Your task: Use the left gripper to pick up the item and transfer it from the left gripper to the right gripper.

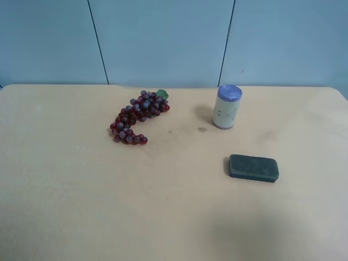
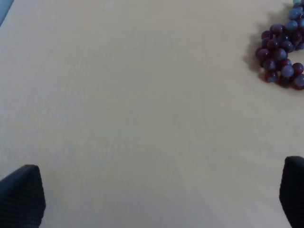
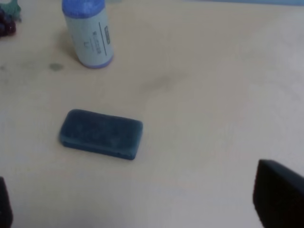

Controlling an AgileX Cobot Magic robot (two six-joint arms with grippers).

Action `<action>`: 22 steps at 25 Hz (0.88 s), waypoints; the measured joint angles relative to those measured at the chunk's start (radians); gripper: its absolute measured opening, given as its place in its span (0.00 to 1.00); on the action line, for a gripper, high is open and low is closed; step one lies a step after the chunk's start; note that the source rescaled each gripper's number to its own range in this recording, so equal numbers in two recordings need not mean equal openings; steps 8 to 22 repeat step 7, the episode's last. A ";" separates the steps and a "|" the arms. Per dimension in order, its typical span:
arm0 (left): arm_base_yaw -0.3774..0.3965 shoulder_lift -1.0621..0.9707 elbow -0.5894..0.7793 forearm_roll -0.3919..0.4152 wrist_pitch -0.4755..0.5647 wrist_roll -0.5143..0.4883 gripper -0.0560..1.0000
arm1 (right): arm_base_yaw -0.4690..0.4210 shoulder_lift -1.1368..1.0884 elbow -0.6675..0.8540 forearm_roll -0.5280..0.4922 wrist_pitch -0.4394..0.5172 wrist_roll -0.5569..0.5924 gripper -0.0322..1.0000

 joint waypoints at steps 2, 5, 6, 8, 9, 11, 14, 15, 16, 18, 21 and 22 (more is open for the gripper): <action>0.000 0.000 0.000 0.000 0.000 0.000 1.00 | 0.000 0.000 0.000 0.000 0.000 0.000 1.00; 0.000 0.000 0.000 0.000 0.000 0.000 1.00 | 0.000 0.000 0.000 0.000 0.000 0.000 1.00; 0.000 0.000 0.000 0.000 0.000 0.000 1.00 | 0.000 0.000 0.000 0.000 0.000 0.000 1.00; 0.000 0.000 0.000 0.000 0.000 0.000 1.00 | 0.000 0.000 0.000 0.000 0.000 0.000 1.00; 0.000 0.000 0.000 0.000 0.000 0.000 1.00 | 0.000 0.000 0.000 0.000 0.000 0.000 1.00; 0.000 0.000 0.000 0.000 0.000 0.000 1.00 | 0.000 0.000 0.000 0.000 0.000 0.000 1.00; 0.000 0.000 0.000 0.000 0.000 0.000 1.00 | 0.000 0.000 0.000 0.000 0.000 0.000 1.00; 0.000 0.000 0.000 0.000 0.000 0.000 1.00 | 0.000 0.000 0.000 0.000 0.000 0.000 1.00; 0.000 0.000 0.000 0.000 0.000 0.000 1.00 | 0.000 0.000 0.000 0.000 0.000 0.000 1.00; 0.000 0.000 0.000 0.000 0.000 0.000 1.00 | 0.000 0.000 0.000 0.000 0.000 0.000 1.00; 0.000 0.000 0.000 0.000 0.000 0.000 1.00 | 0.000 0.000 0.000 0.000 0.000 0.000 1.00; 0.000 0.000 0.000 0.000 0.000 0.000 1.00 | 0.000 0.000 0.000 0.000 0.000 0.000 1.00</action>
